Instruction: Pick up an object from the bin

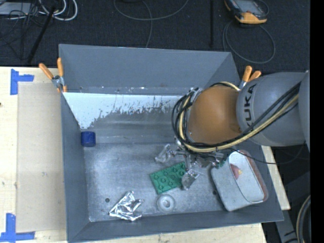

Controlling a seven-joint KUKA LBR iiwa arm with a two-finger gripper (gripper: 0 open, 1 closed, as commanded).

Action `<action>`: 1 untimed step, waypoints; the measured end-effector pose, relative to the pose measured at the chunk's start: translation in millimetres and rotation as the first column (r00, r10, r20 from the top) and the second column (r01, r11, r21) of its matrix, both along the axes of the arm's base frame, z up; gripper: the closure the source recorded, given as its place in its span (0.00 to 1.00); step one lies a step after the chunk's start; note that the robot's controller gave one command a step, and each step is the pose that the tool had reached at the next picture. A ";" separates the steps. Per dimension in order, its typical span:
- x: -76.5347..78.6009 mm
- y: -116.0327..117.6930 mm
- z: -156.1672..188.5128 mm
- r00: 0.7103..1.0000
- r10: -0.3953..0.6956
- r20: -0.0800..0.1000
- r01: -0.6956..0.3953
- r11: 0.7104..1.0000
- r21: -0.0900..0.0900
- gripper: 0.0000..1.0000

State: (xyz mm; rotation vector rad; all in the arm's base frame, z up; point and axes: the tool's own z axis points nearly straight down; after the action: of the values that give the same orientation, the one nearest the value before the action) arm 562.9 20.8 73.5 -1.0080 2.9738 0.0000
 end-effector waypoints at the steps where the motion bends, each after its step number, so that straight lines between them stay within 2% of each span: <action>1: 0.6 0.2 1.4 1.000 -0.004 -0.002 0.004 1.000 0.000 0.00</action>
Offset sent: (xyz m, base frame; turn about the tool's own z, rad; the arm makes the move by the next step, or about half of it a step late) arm 0.0000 0.0000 0.0000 0.0000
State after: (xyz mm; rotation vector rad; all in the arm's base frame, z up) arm 563.6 21.0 74.9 -1.0022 2.9773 0.0014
